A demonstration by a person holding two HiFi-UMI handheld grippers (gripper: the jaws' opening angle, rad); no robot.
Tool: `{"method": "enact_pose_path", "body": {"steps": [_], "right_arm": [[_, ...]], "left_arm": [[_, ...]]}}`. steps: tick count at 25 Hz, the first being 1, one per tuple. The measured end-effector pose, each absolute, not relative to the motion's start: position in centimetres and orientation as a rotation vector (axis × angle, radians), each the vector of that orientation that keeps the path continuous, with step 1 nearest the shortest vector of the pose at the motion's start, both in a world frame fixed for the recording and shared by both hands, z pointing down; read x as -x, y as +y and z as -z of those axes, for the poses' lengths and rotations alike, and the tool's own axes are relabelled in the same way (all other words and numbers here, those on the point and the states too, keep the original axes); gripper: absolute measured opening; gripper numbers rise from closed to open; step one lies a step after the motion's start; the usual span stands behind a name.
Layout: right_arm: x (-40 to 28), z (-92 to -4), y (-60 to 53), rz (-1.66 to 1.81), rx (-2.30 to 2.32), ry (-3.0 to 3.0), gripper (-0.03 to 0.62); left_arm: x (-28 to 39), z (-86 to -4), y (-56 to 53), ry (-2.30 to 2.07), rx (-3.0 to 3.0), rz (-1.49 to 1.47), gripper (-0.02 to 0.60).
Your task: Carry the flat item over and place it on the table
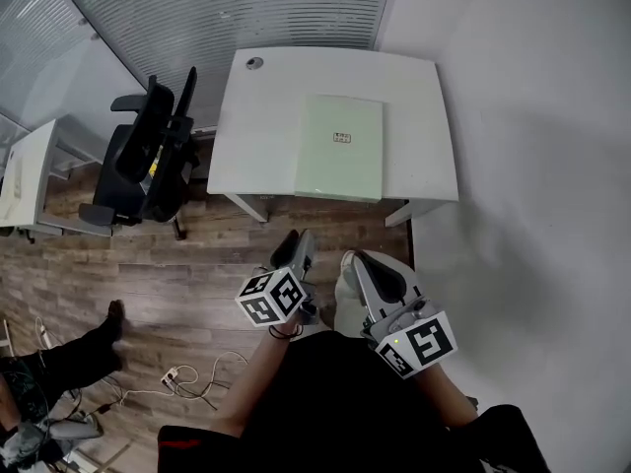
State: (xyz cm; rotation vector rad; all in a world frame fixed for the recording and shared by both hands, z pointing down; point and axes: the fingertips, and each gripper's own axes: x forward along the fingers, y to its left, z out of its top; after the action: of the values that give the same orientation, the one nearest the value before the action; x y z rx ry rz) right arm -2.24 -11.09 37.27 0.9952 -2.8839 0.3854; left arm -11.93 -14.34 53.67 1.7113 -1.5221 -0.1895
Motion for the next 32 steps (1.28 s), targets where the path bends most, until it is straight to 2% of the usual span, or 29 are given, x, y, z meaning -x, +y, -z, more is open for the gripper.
{"method": "enact_pose_path", "body": {"steps": [5, 11, 24, 32], "right_arm": [[3.0, -36.6, -8.5, -0.357, -1.024, -2.891, 0.0], [3.7, -35.5, -6.3, -0.302, -1.059, -2.913, 0.0], [5.4, -32.9, -2.6, -0.236, -1.049, -2.954, 0.0], [4.7, -32.3, -0.1, -0.273, -0.887, -3.02, 0.0]], "left_arm": [[11.8, -49.9, -12.1, -1.541, -1.883, 0.138, 0.093], [11.8, -46.1, -9.4, -1.589, -2.045, 0.11, 0.017], [10.6, -38.5, -2.7, -1.504, -2.361, 0.15, 0.005], [10.1, -36.6, -1.1, -1.529, -2.438, 0.153, 0.005]]}}
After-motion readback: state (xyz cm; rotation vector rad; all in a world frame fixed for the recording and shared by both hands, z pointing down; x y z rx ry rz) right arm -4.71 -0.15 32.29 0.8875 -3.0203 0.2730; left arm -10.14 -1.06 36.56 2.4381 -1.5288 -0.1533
